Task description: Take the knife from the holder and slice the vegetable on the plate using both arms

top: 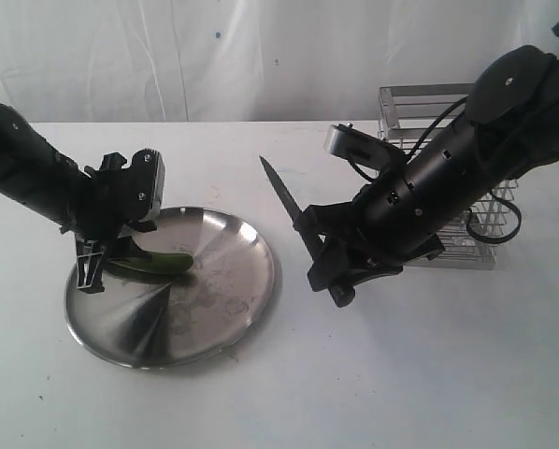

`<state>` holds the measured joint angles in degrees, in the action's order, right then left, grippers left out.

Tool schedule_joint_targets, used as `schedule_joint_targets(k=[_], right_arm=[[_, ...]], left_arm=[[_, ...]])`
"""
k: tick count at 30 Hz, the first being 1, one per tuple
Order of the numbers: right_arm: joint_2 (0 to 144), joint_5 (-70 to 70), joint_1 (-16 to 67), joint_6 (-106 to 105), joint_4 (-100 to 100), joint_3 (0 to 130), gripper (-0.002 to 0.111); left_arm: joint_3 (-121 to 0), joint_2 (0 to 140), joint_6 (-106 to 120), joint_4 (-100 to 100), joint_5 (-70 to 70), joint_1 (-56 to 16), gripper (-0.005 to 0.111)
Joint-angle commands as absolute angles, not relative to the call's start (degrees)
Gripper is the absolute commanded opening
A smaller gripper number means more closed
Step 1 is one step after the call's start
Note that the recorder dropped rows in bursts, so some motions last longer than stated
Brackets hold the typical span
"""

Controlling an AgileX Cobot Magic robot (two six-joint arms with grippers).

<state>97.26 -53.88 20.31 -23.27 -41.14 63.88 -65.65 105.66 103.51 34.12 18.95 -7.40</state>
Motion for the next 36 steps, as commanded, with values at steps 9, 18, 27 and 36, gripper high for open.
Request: schedule_joint_targets(k=[9,18,27,36], right_arm=[[96.54,-54.28,19.91,-25.46,-40.35,63.91,0.000],[96.54,-54.07,19.91,-25.46,-38.76,63.91,0.000],[96.54,-52.85,19.91,-25.46,-38.78,63.91,0.000],[96.54,-52.16,19.91,-25.46,-38.78,63.91,0.000]], left_arm=[[-71.72,102.81,107.80,33.59,27.98,-7.08,0.059],[-72.78,104.33,99.30,30.34,29.64,-6.99,0.073],[-72.78,104.62,87.17,18.21,36.72,-6.99,0.073],[-72.78,107.79,97.79,17.75,29.45,-6.99,0.073]])
